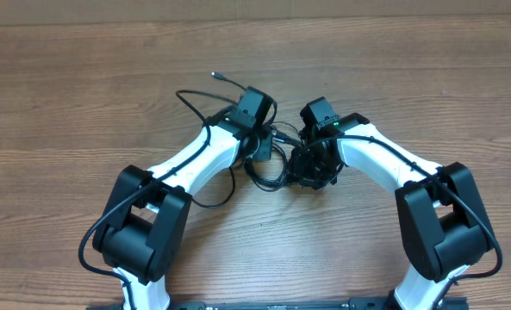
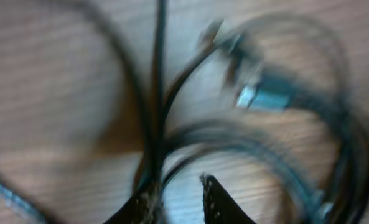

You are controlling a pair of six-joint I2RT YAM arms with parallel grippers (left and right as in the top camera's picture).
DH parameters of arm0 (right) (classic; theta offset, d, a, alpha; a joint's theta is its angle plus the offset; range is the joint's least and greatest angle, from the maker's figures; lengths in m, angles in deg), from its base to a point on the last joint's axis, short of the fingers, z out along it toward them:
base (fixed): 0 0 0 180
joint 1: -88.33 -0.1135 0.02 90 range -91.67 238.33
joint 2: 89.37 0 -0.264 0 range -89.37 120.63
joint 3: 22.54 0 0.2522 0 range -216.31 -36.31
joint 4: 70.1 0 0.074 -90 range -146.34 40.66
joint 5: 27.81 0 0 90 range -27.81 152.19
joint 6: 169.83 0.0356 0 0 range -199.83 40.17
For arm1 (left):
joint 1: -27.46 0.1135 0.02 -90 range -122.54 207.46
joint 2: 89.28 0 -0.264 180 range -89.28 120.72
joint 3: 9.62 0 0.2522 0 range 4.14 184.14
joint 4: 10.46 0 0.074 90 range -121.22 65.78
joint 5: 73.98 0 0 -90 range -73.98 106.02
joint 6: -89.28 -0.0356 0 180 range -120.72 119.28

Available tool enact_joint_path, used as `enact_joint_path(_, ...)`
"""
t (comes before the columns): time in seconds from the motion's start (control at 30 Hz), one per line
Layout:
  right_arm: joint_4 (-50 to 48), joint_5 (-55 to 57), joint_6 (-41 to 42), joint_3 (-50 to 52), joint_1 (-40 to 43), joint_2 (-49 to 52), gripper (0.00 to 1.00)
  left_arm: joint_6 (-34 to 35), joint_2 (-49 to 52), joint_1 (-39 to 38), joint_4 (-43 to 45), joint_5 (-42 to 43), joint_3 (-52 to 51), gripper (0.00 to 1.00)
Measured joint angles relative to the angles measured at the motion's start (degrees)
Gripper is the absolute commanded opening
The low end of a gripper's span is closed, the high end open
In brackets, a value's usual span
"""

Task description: Untangle cables

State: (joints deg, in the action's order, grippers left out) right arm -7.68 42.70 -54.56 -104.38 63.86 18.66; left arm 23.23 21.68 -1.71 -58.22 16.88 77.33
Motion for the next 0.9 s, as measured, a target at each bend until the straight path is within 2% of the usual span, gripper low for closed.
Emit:
enact_joint_path(0.1,-0.09,-0.02,0.0,0.02,0.0,0.0,0.3,1.64,0.0,0.0,-5.57,0.0,-0.02,0.27)
enact_joint_path(0.27,-0.46,-0.02,0.0,0.02,0.0,0.0,0.3,5.53,0.0,0.0,-7.32,0.0,-0.02,0.29)
enact_joint_path(0.47,0.0,-0.02,0.02,0.02,0.0,0.0,0.3,10.91,0.0,0.79,-7.21,0.02,-0.02,0.13)
enact_joint_path(0.53,0.11,-0.02,0.0,0.02,0.0,0.0,0.3,12.39,0.0,1.49,-8.15,0.02,-0.02,0.1)
enact_joint_path(0.9,0.22,-0.04,-0.02,0.02,0.0,0.0,0.3,15.54,0.0,3.32,-7.48,0.46,-0.02,0.18)
